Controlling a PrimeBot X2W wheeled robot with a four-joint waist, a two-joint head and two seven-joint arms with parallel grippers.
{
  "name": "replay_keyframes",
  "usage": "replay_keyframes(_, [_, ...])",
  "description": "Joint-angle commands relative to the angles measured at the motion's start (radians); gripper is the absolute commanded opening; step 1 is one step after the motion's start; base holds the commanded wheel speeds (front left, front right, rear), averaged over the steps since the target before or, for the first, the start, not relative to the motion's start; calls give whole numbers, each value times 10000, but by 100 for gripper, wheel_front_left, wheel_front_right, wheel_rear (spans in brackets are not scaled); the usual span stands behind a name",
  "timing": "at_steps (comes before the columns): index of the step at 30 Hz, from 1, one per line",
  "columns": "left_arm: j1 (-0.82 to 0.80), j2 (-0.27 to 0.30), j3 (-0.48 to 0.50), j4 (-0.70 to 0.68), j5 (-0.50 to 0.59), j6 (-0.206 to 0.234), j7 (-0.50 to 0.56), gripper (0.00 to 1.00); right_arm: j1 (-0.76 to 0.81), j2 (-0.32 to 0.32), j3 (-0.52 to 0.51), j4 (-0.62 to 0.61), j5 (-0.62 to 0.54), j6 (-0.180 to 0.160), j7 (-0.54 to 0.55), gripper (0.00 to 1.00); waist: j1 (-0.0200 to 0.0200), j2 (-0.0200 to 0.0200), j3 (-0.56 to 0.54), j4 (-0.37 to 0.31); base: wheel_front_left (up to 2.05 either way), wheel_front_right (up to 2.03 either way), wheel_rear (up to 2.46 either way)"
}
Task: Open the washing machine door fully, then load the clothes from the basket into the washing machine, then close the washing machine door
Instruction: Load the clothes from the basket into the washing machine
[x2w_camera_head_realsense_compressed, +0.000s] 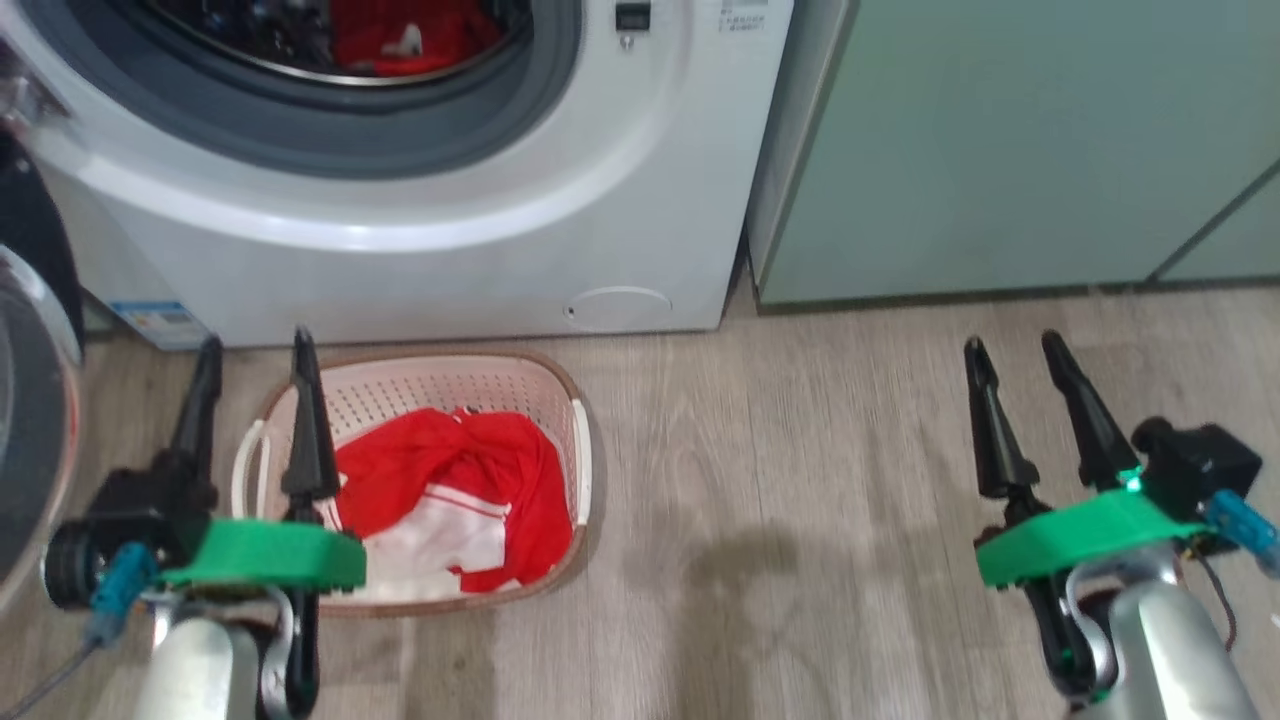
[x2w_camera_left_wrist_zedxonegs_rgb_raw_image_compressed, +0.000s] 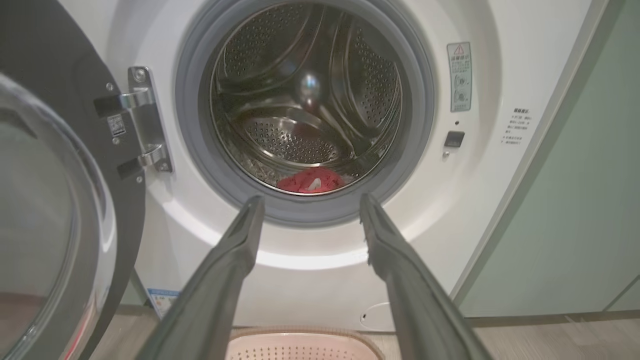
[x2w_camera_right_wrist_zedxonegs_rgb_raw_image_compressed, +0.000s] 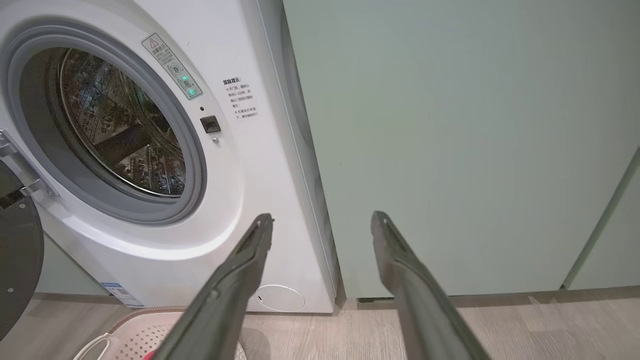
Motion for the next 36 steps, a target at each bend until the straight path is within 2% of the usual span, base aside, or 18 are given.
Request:
replay_keyframes(1, [-61, 56, 263, -183, 138, -53, -43, 100, 108, -27, 157, -437, -123, 0, 100, 100, 1, -1, -366, 42, 0, 0, 0])
replay_keyframes(16, [685, -44, -7, 284, 109, -90, -43, 100, 1065, -27, -60, -1222, -462, 0, 732, 100, 1, -1, -1245, 98, 0, 0, 0])
replay_keyframes(36, [756, 42, -57, 230, -88, 27, 27, 100, 1177, -27, -93, -1639, -444, 0, 842, 100, 1, -1, -1160, 179, 0, 0, 0])
